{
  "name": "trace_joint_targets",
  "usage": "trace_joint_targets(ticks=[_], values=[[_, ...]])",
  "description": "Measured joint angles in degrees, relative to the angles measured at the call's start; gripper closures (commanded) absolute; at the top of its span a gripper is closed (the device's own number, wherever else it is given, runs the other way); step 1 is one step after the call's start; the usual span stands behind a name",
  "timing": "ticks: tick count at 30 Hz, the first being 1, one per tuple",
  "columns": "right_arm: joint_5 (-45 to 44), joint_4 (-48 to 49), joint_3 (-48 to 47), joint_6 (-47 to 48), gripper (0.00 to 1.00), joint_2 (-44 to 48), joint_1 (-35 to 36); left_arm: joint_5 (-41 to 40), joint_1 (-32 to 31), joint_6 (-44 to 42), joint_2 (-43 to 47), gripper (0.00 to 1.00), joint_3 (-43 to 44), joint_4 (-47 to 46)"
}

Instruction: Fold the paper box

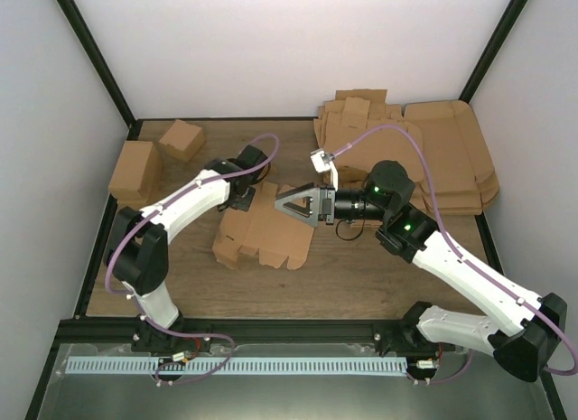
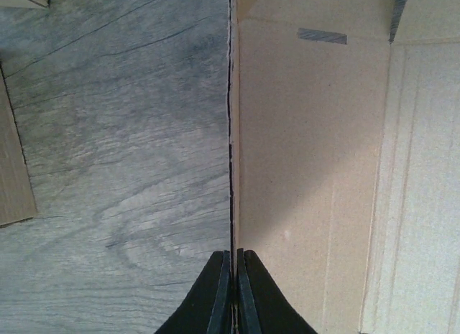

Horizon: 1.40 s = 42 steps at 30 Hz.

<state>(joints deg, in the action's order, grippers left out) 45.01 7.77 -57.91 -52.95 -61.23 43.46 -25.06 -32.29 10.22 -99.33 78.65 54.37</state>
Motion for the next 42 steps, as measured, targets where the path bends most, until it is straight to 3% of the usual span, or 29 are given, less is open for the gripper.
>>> trace_joint_targets(ticks=[9, 19, 25, 32, 42], values=[[-0.02, -1.07, -1.01, 0.52, 0.01, -0.44, 0.00, -5.99, -1.57, -0.28, 0.00, 0.96, 0.00, 0.39], [-0.57, -3.19, -2.25, 1.53, 0.01, -0.61, 0.00, -23.17, -10.38, -1.07, 0.02, 0.96, -0.35, 0.13], [-1.62, -5.95, -2.25, 2.36, 0.01, 0.81, 0.07, -32.09, -13.20, -6.73, 0.87, 0.96, -7.15, -5.79], [-5.75, -10.23, -4.94, 5.70, 0.01, 2.93, 0.07, -34.58, -13.09, -15.30, 5.18, 0.96, -17.55, -12.74], [-9.60, -13.84, -5.84, 8.17, 0.00, 6.82, 0.07, -35.19, -13.09, -24.41, 9.49, 0.96, -21.59, -22.99]])
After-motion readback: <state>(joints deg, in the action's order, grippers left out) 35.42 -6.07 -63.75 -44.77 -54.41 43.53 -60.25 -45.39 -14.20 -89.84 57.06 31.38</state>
